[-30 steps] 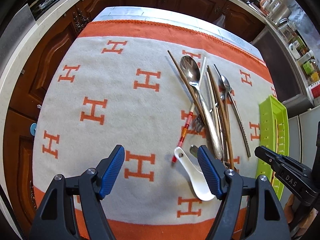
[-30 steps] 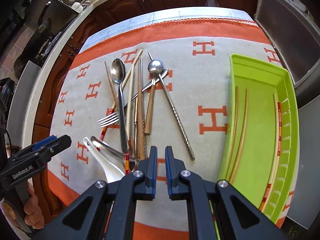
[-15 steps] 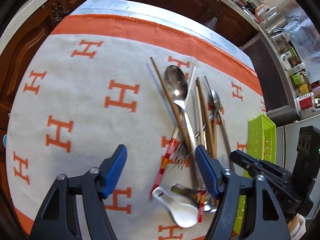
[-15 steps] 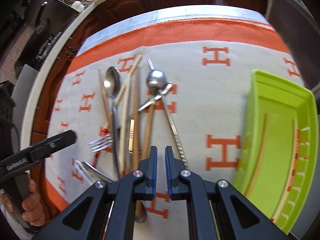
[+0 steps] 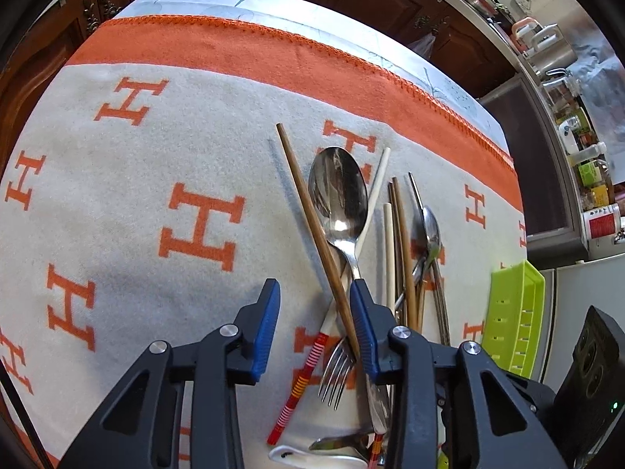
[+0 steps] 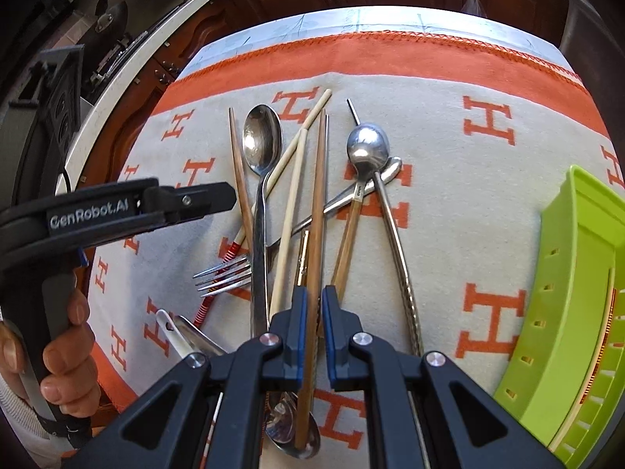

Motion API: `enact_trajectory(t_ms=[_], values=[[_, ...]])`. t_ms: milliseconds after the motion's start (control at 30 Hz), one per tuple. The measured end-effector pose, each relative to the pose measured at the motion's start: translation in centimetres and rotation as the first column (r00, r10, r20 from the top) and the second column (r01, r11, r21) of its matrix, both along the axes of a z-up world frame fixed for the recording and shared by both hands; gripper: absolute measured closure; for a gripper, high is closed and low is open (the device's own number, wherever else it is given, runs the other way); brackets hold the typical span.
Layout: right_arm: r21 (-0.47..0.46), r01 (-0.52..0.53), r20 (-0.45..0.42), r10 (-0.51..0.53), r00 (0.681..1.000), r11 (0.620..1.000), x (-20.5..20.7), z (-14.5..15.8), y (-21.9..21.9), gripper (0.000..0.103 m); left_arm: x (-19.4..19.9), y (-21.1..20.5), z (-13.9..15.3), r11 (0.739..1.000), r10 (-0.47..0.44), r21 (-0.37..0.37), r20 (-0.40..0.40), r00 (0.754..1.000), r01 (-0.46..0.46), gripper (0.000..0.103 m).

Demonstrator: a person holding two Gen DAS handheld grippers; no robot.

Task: Organize utensils
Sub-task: 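Grasp a wooden chopstick with the left gripper while the right grasps another, then place both wooden chopsticks in the green tray and open both grippers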

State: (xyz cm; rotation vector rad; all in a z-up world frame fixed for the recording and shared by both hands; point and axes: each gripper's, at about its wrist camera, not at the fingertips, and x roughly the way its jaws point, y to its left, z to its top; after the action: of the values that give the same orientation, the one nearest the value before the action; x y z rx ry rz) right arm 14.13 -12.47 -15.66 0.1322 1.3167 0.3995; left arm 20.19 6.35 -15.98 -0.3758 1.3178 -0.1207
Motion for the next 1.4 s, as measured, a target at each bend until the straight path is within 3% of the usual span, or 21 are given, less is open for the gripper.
enact_trajectory(t_ms=[367,433,700,867,1100,1400], values=[[-0.019,-0.015,0.018,0.015,1.000,1.000,0.3,-0.6,0.9,0.095,1.7,-1.5,-1.1,0.998,0.028,0.063,0.009,1.000,-0.028,0.071],[-0.017,-0.013,0.019,0.014,1.000,1.000,0.3,-0.6,0.9,0.095,1.9,-1.9,-1.2,0.996,0.035,0.083,0.016,0.999,-0.036,0.093],[0.019,0.022,0.041,-0.023,0.999,1.000,-0.4,0.3,-0.3,0.096,1.2,0.3,-0.7,0.988,0.154,-0.031,0.030,0.988,-0.153,0.097],[0.057,0.052,0.057,-0.055,0.997,0.997,-0.9,1.6,-1.7,0.097,0.3,1.4,1.9,0.983,0.179,-0.063,0.073,0.981,-0.174,0.098],[0.090,0.085,0.094,-0.093,0.991,0.992,-1.9,3.9,-3.6,0.097,-1.7,1.4,7.8,0.986,0.161,-0.082,0.190,0.969,-0.148,0.099],[0.128,0.137,0.135,-0.154,0.979,0.982,-4.4,6.9,-6.9,0.097,-4.2,-2.6,14.3,0.993,0.012,-0.116,0.257,0.966,0.018,0.099]])
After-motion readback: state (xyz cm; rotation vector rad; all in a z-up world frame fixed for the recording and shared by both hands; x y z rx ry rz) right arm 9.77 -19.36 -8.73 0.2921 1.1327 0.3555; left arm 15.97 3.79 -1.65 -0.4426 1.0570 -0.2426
